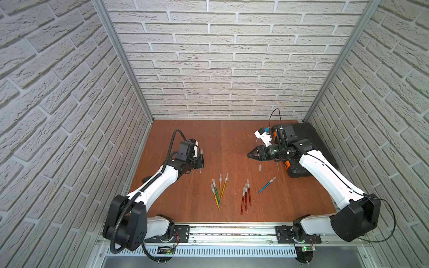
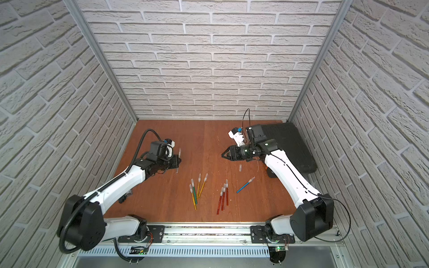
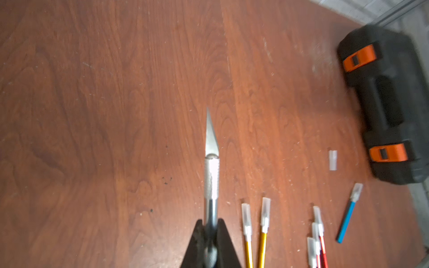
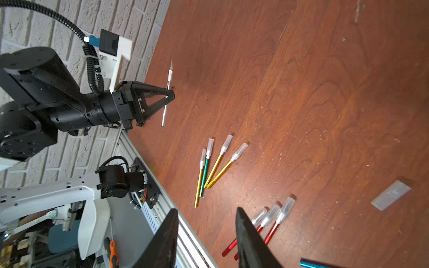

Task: Remove protective caps from carving knives
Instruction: Place the carving knife at the center of the board.

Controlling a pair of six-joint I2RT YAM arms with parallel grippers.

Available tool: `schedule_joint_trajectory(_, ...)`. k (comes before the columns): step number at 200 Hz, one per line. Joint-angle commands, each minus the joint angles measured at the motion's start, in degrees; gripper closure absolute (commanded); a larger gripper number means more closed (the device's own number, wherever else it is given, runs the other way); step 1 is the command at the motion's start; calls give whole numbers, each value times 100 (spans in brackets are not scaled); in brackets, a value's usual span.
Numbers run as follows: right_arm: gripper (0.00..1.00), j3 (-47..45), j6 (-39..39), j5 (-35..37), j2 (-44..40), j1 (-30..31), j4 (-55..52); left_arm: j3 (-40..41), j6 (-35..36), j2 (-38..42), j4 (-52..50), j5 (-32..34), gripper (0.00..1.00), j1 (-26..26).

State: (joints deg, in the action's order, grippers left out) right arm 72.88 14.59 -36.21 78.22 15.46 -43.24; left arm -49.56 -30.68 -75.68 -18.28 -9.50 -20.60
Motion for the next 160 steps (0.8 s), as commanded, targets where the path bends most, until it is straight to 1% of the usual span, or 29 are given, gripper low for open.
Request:
schedule_joint_trajectory(1,56,-90,-17,317,-295,-17,-53,-443,445,-382,-405,270,100,104)
schedule_joint_trajectory(25,55,-119,-52,422,-453,-15,-88,-800,472,-901,-468,396,100,203)
schedule_joint_trajectory(71,54,-202,-53,483,-676,-17,-110,-1381,500,-1778,-513,738,100,204)
schedule_joint_trajectory(102,54,-248,-30,491,-791,-17,-79,-1599,487,-2161,-483,929,100,205)
schedule_joint_trajectory(136,53,-367,7,514,-823,-8,-12,-1837,656,-2509,-531,1120,100,203)
schedule_joint_trajectory(160,53,-430,30,553,-807,-8,16,-1961,698,-2700,-593,1152,100,206)
